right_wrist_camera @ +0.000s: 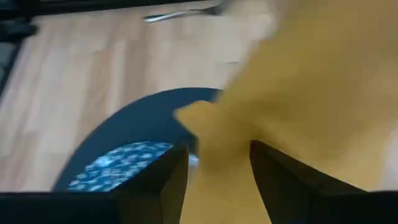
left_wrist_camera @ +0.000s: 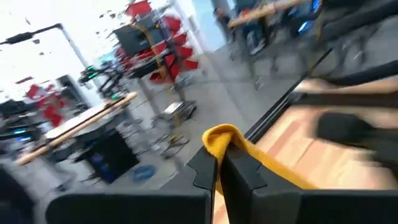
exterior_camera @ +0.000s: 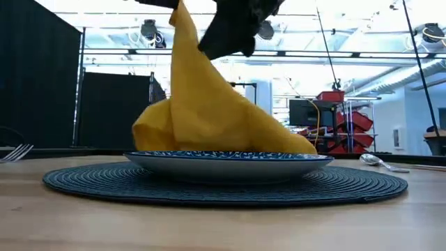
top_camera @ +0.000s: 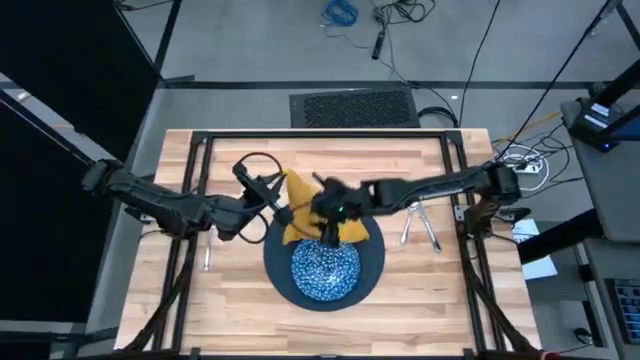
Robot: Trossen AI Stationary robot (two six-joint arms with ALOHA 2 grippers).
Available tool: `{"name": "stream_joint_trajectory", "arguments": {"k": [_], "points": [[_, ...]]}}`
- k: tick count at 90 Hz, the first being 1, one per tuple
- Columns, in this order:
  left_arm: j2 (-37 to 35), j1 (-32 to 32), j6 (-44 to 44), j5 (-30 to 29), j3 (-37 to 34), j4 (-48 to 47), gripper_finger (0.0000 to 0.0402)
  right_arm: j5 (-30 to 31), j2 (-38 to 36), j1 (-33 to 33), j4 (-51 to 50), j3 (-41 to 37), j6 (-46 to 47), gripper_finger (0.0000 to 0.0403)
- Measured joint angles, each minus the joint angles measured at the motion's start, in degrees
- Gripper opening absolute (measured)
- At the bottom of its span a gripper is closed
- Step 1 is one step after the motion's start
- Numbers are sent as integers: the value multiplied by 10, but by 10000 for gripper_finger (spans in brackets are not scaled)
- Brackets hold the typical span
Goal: Set table place
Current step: Fold the yellow table napkin
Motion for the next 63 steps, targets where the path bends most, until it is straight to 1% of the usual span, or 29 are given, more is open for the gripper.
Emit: {"name": "stream_joint_trajectory", "arguments": {"k": [14, 29, 38, 50, 55, 63], "points": [[-1, 24, -16, -1, 0, -52, 0, 2, 0, 25, 36, 0, -18, 150], [-9, 41, -13, 1, 0, -54, 0, 1, 6, 50, 78, 0, -39, 144], [-20, 48, -13, 20, 7, -53, 0, -1, 43, 54, 109, 0, -46, 140], [-35, 44, 5, 22, 34, -62, 0, 4, 103, 51, 164, -1, -76, 135], [-47, 39, 5, 22, 43, -86, 0, 17, 114, 48, 185, -1, -99, 133], [-66, 29, -3, 20, 56, -139, 0, 82, 124, 44, 176, 0, -132, 128]]}}
